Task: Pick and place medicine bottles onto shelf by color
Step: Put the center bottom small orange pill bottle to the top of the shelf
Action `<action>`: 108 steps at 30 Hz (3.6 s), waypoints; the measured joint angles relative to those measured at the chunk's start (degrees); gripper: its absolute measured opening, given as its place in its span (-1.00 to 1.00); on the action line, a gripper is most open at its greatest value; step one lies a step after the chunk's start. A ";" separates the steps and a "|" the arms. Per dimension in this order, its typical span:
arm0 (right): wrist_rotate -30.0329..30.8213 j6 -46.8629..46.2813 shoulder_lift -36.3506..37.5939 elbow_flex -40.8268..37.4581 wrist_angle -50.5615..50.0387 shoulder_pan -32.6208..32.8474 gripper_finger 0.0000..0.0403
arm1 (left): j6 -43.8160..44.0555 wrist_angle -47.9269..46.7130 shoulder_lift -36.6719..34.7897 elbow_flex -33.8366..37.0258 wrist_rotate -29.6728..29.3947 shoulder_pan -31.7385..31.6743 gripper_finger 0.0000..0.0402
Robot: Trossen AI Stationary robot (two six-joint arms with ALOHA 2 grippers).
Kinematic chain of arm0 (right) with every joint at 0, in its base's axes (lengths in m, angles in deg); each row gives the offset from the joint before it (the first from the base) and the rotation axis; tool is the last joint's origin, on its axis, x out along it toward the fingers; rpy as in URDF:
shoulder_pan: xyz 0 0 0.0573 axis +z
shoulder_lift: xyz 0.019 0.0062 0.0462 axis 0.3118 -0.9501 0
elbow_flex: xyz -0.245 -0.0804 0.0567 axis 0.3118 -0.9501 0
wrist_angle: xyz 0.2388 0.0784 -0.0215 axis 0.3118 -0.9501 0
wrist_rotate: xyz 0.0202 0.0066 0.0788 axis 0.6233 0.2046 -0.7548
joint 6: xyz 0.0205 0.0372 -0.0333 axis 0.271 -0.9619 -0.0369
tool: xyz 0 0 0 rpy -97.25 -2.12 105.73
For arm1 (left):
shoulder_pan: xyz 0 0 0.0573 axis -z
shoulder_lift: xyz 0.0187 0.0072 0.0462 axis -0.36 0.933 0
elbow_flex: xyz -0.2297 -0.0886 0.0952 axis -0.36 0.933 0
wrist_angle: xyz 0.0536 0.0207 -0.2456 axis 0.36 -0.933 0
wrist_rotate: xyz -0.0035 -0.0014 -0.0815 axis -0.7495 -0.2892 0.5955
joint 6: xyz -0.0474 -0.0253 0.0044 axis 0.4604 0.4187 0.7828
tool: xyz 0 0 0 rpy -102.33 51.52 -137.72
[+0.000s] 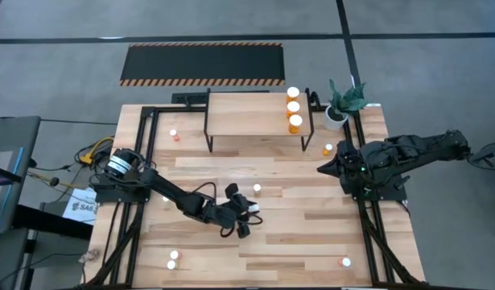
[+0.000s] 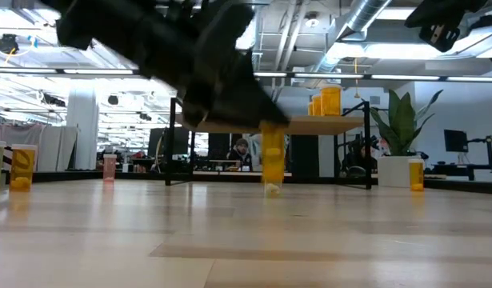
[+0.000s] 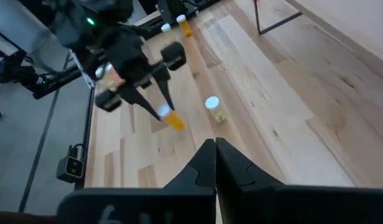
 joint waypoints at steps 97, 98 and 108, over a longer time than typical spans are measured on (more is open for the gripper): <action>4.26 -15.05 -18.67 0.02 18.53 -0.59 -0.93 | -23.93 -36.87 11.67 -51.12 40.06 -55.70 -0.46; 4.26 -15.05 -18.67 0.02 18.53 -0.59 -0.92 | -23.63 -37.02 11.67 -51.13 40.06 -55.71 -0.46; 2.51 -13.59 -18.67 0.00 18.67 -0.63 -0.93 | -23.27 -37.82 11.67 -51.13 38.71 -55.61 -0.46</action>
